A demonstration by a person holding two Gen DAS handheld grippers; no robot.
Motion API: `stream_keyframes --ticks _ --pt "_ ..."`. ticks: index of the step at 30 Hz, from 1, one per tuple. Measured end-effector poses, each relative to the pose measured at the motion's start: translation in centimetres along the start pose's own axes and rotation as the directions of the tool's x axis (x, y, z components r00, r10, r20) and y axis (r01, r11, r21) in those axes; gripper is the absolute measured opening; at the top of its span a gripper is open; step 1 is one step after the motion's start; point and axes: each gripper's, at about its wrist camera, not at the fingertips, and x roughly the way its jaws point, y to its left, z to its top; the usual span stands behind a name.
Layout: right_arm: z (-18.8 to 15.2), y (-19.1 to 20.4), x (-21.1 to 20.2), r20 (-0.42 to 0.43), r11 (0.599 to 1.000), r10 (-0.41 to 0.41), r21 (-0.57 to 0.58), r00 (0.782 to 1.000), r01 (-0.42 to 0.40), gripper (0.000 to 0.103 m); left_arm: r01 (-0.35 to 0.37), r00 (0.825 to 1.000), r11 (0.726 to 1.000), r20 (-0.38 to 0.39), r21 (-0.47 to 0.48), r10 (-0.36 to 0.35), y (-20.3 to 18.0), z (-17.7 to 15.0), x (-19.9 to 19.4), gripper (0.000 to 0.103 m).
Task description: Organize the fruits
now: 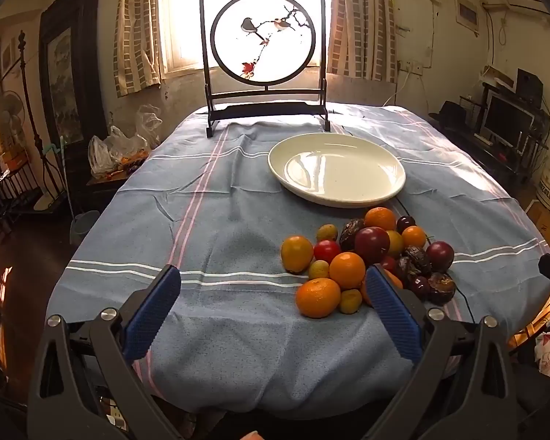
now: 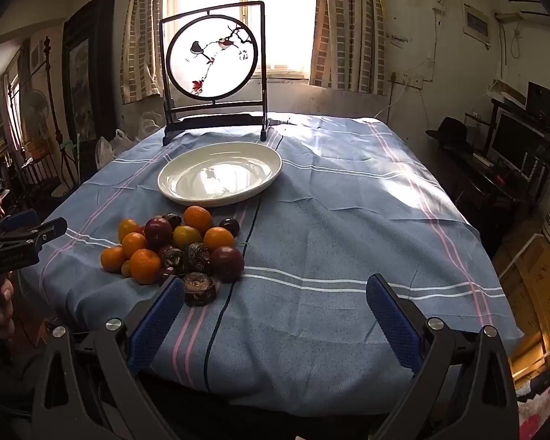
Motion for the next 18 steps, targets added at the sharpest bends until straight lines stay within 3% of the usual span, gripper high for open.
stream_keyframes --ticks 9,18 --pt "-0.2 0.1 0.3 -0.015 1.0 0.013 -0.007 1.0 -0.013 0.1 0.004 1.0 1.0 -0.012 0.003 -0.004 1.1 -0.1 0.3 0.099" --pt "-0.3 0.3 0.0 -0.007 1.0 0.016 -0.006 1.0 -0.016 0.1 -0.02 1.0 1.0 -0.013 0.015 0.02 -0.3 -0.5 0.2 0.099"
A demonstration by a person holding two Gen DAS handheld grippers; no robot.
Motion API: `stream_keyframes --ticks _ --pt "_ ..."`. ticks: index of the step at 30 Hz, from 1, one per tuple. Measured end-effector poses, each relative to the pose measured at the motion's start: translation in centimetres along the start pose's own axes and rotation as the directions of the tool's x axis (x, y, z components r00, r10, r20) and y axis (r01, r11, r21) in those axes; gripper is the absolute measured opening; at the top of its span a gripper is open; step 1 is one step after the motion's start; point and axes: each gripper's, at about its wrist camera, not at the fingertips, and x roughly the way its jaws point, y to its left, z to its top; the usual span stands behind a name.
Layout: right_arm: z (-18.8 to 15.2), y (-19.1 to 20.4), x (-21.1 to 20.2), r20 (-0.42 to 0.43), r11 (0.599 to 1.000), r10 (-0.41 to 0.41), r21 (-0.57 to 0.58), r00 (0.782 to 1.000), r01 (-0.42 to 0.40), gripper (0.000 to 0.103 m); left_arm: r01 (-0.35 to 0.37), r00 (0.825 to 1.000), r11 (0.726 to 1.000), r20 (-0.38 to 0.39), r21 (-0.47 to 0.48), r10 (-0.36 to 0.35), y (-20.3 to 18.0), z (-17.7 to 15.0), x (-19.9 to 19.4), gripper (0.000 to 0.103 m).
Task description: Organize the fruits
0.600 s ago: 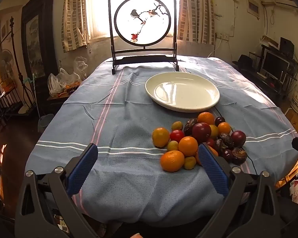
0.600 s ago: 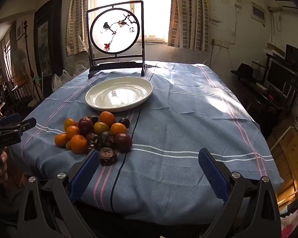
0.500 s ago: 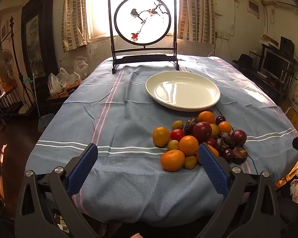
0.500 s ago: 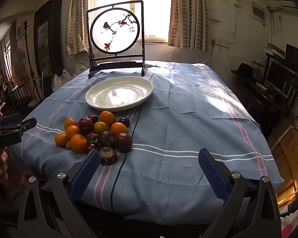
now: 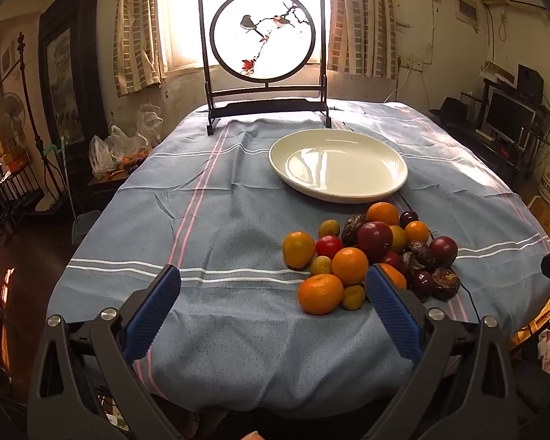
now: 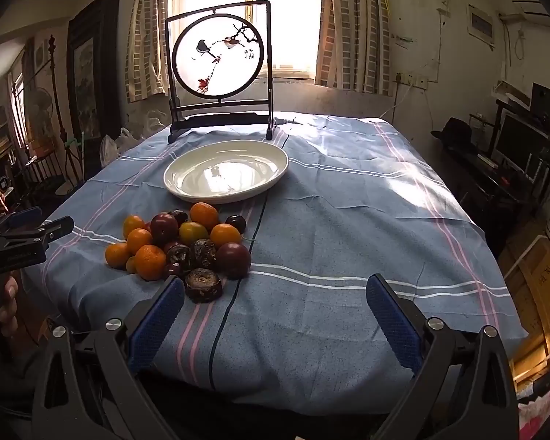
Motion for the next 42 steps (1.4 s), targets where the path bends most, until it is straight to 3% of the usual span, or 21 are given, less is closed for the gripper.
stream_keyframes --ticks 42 --pt "-0.56 0.18 0.99 -0.012 1.0 0.011 0.01 1.0 -0.011 0.1 0.003 1.0 1.0 -0.007 -0.01 -0.003 0.65 -0.46 0.36 0.099"
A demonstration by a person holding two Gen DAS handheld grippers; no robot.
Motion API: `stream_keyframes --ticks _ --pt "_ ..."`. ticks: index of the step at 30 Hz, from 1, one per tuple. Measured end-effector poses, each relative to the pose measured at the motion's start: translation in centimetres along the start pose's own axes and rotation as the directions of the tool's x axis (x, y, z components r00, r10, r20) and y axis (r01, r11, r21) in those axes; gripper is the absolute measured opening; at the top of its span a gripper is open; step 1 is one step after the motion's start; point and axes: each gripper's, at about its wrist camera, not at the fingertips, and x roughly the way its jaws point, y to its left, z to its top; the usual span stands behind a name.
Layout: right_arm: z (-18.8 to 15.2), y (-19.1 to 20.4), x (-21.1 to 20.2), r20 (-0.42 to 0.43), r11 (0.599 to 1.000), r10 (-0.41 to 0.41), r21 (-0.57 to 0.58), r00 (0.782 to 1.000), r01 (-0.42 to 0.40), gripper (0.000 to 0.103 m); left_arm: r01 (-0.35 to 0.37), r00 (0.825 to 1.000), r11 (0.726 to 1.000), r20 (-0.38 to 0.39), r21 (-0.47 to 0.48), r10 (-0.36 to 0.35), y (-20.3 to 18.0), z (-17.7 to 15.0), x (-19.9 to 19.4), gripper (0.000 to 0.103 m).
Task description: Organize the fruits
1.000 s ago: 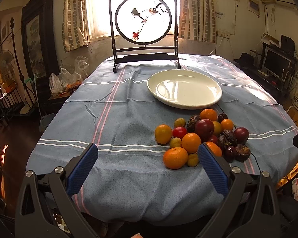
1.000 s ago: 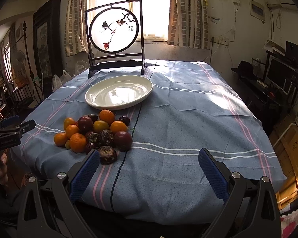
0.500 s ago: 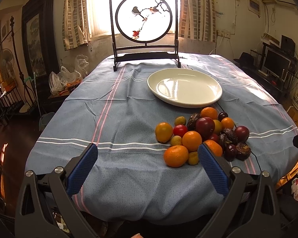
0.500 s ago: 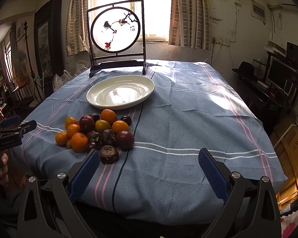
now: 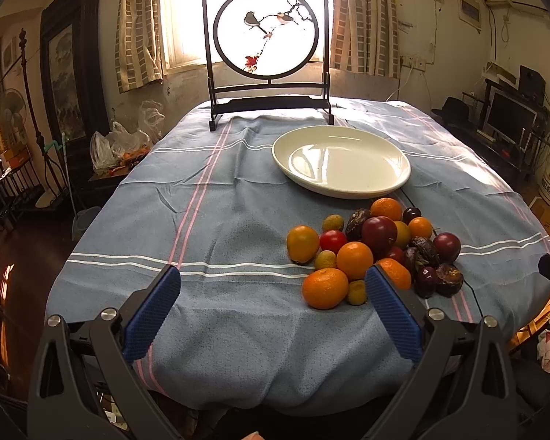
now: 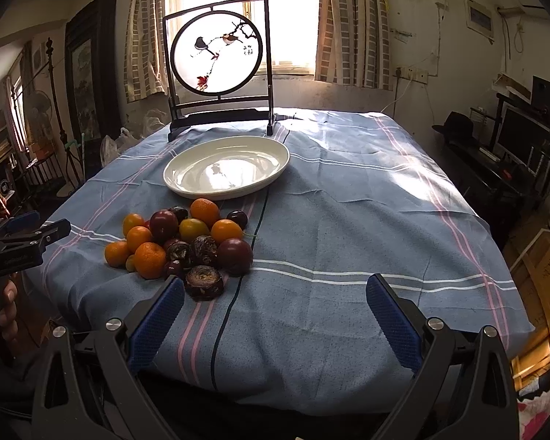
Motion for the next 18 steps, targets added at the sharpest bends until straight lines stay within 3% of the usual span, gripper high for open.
stream_keyframes --ticks 18 --pt "-0.14 0.26 -0.11 -0.003 1.0 0.008 -0.008 1.0 -0.008 0.1 0.002 1.0 1.0 0.002 0.009 -0.002 -0.39 -0.19 -0.02 0.099"
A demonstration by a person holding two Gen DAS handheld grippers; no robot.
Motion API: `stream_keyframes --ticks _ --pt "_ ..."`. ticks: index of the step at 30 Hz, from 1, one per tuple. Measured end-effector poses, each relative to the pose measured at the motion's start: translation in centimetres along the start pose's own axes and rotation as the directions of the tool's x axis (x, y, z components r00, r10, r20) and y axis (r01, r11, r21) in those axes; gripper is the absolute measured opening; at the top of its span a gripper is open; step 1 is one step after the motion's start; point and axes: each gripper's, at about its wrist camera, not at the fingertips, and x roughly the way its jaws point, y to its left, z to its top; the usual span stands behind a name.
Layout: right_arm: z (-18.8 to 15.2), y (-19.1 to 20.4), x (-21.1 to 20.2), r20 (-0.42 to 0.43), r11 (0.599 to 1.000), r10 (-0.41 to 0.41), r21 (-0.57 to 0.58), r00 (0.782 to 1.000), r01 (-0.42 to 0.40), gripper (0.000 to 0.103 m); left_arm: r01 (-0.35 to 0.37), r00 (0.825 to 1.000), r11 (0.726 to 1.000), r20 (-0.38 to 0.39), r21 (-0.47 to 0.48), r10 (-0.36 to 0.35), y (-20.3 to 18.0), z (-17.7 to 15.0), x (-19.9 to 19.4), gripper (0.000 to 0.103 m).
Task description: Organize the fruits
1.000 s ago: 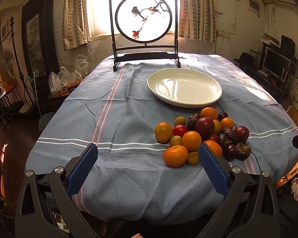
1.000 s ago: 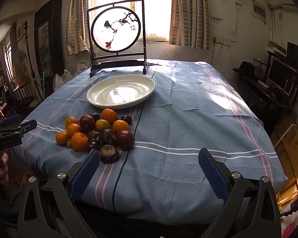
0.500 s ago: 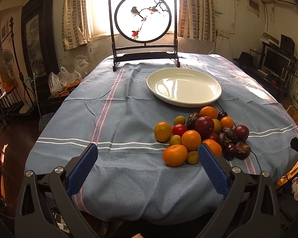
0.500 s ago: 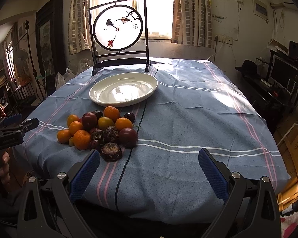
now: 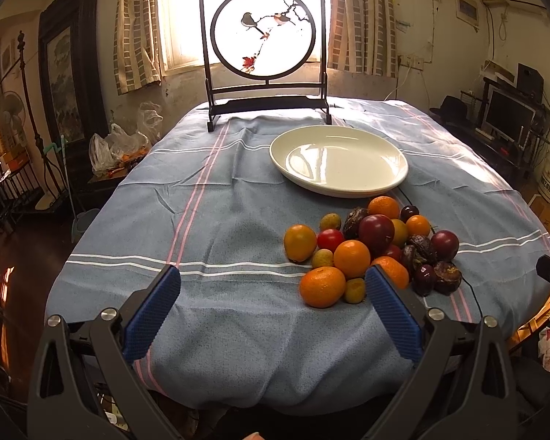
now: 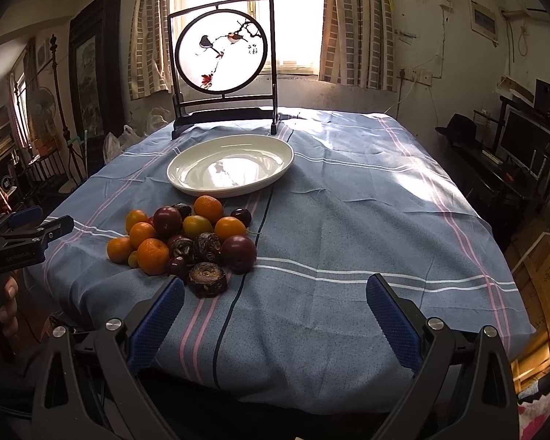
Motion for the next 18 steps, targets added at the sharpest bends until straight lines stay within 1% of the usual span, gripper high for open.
stream_keyframes --ticks 18 --pt "-0.3 0.06 0.33 -0.01 1.0 0.019 0.0 1.0 -0.019 0.1 0.004 1.0 1.0 -0.018 0.0 -0.004 -0.06 -0.47 0.54 0.099"
